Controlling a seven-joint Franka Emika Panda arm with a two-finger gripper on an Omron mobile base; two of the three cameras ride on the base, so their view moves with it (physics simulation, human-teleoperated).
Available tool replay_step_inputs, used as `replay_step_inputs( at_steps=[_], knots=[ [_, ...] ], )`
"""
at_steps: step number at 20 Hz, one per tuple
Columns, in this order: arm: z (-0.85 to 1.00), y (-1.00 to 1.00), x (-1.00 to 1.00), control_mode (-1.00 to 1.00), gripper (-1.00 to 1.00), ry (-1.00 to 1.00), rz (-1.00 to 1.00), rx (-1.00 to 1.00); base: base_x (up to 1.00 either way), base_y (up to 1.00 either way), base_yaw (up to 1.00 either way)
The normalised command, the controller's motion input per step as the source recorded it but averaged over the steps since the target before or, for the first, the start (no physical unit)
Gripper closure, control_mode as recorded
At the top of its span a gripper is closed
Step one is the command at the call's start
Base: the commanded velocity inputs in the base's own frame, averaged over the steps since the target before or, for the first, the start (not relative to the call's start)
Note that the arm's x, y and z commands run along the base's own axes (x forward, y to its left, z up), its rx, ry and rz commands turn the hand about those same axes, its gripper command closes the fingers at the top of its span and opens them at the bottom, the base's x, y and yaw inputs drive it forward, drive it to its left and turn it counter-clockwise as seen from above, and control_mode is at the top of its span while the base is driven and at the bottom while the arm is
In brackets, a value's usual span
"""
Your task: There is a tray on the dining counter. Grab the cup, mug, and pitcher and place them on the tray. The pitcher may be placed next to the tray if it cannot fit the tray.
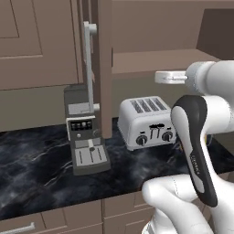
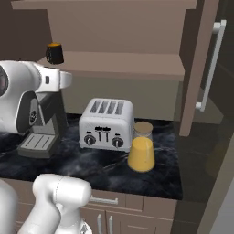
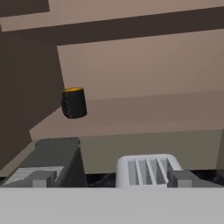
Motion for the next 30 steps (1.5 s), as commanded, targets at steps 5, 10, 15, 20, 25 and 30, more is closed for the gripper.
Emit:
replay_step_inputs(
  at_steps=[5,10,15,20,25,30],
  knots=[
    [0.00,0.19,0.00,-1.00,-1.00,0.00,0.03,0.00,0.00,0.00,0.00],
    [0.00,0.11,0.00,-1.00,-1.00,0.00,0.08,0.00,0.00,0.00,0.00],
    [0.01,0.10,0.00,-1.00,-1.00,0.00,0.09,0.00,0.00,0.00,0.00],
    [0.00,0.26,0.01,-1.00,-1.00,0.00,0.04,0.00,0.00,0.00,0.00],
    [0.00,0.35,0.11,-1.00,-1.00,0.00,0.00,0.00,0.00,0.00,0.00],
    [0.00,0.13,0.04,-1.00,-1.00,0.00,0.01,0.00,0.00,0.00,0.00]
  ],
)
